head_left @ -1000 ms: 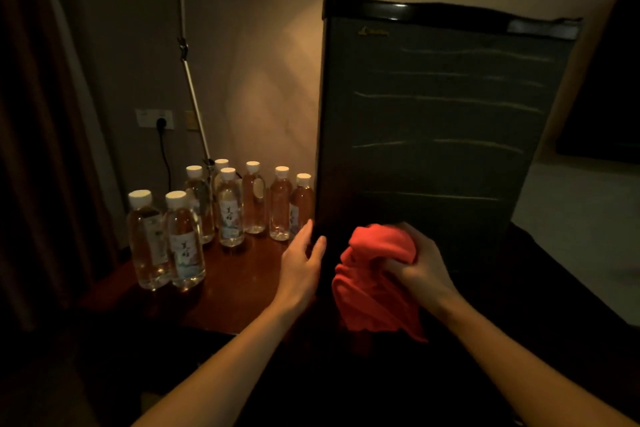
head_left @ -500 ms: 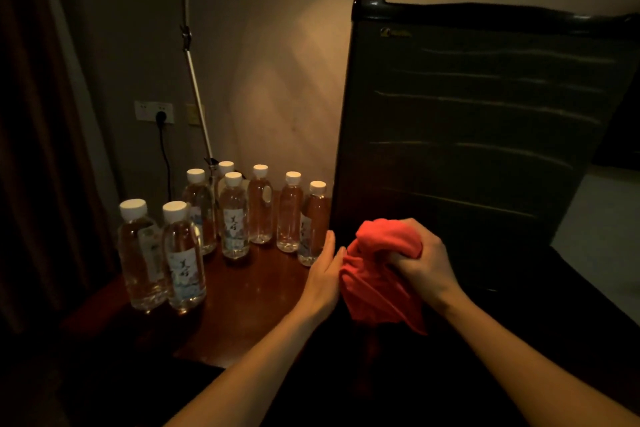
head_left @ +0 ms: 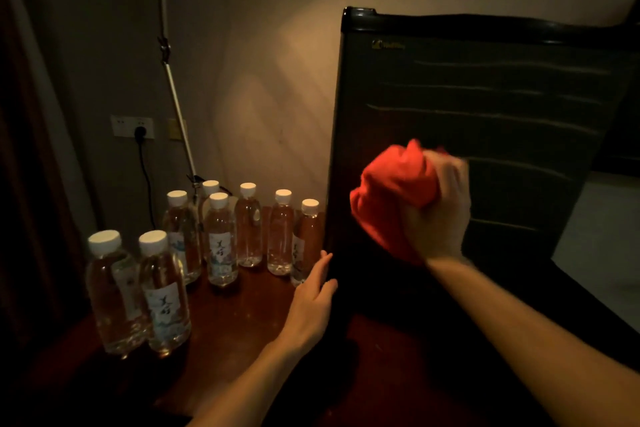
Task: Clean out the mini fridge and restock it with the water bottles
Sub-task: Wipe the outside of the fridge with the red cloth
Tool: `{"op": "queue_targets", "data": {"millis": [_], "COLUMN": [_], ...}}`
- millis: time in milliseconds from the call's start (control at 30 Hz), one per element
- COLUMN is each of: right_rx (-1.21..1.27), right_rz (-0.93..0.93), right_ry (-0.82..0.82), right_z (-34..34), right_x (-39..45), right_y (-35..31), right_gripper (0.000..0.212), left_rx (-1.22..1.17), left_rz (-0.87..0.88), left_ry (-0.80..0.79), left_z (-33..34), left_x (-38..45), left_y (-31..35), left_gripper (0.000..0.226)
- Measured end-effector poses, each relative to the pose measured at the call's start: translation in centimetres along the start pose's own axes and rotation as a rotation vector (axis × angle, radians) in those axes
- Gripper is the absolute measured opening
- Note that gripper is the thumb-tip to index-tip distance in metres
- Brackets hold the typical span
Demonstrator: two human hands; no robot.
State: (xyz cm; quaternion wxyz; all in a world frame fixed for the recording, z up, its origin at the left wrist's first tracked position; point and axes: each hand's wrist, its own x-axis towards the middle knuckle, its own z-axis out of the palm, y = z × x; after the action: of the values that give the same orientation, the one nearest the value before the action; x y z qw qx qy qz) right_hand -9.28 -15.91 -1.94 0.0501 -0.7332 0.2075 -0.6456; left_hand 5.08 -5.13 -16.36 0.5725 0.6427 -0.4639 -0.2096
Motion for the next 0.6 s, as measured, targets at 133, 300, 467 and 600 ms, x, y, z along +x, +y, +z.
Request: {"op": "queue_targets", "data": {"millis": [133,300,467,600], "right_rx": [-0.470,-0.771,-0.832,-0.754], "right_rz": [-0.335,-0.733,-0.778,-0.665], "right_ry": [-0.099,-0.473,-0.511,-0.387], "right_z": [2.0,2.5,1.1,1.1], "right_x": [4.7,0.2,4.4,8.5], "right_y": [-0.3,4.2,4.3,1.2], "right_gripper": [0.067,0.073,0.086,0.078], "left_rx": [0.192,0.378,0.376,0.346], "left_rz": [0.155,0.400,0.383,0.340], "left_ry": [0.173,0.281,0.345,0.443], "left_z": [-0.2,0.5,1.4,1.4], "left_x": [0.6,2.2,2.9,4.2], "left_y": [1.0,4.9,6.1,7.9], "left_gripper": [0.054,0.044,0.034,0.032]}}
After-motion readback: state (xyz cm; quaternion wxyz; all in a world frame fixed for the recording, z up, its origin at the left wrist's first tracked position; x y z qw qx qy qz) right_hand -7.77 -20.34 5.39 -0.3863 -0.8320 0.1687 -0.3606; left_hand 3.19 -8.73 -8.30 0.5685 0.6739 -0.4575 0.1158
